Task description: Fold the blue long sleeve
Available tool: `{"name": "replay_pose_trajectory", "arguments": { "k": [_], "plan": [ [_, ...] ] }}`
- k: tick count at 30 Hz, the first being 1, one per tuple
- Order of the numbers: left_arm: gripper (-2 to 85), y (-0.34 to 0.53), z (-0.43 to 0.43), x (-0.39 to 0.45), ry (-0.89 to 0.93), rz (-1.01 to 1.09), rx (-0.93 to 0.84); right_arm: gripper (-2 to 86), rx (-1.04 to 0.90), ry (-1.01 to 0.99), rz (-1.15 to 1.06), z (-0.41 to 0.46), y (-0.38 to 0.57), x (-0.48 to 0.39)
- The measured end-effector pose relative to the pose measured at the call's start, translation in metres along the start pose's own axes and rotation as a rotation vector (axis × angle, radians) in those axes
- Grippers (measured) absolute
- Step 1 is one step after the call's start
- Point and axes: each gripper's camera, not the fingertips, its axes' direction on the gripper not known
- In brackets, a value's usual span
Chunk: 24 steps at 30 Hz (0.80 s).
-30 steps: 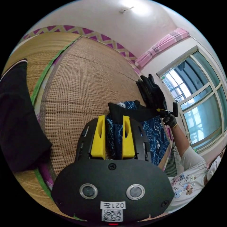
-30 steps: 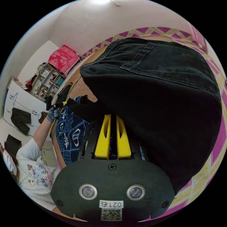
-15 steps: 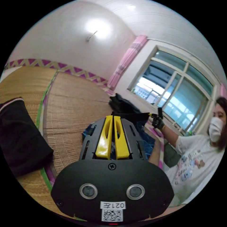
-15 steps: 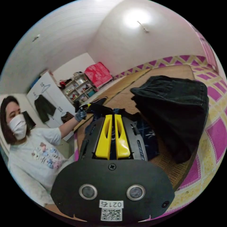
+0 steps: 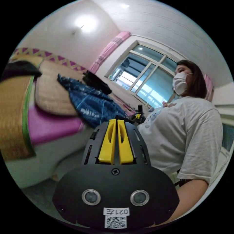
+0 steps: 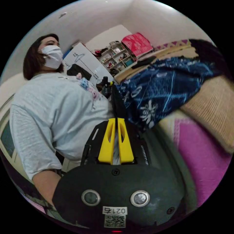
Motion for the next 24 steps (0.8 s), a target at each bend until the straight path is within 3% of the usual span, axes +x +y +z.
{"name": "replay_pose_trajectory", "arguments": {
  "k": [4,7,11,14,17,24],
  "plan": [
    [-1.0,0.05,0.005,-0.012,-0.021,-0.146,-0.092,0.7,-0.176,-0.03,0.041,0.043,0.01,-0.003],
    [-1.0,0.057,-0.011,0.004,-0.045,-0.109,-0.124,2.3,-0.394,0.015,-0.061,0.056,-0.015,-0.033],
    [-1.0,0.053,-0.048,0.032,-0.15,-0.033,0.049,8.7,-0.183,0.202,-0.209,0.032,-0.103,-0.058],
    [-1.0,0.049,-0.041,0.041,-0.283,-0.028,0.075,9.3,-0.021,0.371,-0.24,0.055,-0.187,-0.04],
    [-1.0,0.048,-0.024,0.047,-0.269,-0.016,0.112,8.2,-0.026,0.534,-0.256,0.118,-0.274,-0.012],
    [-1.0,0.062,0.01,0.06,-0.168,0.004,0.105,8.8,-0.181,0.695,-0.217,0.25,-0.424,0.062]
  ]
}}
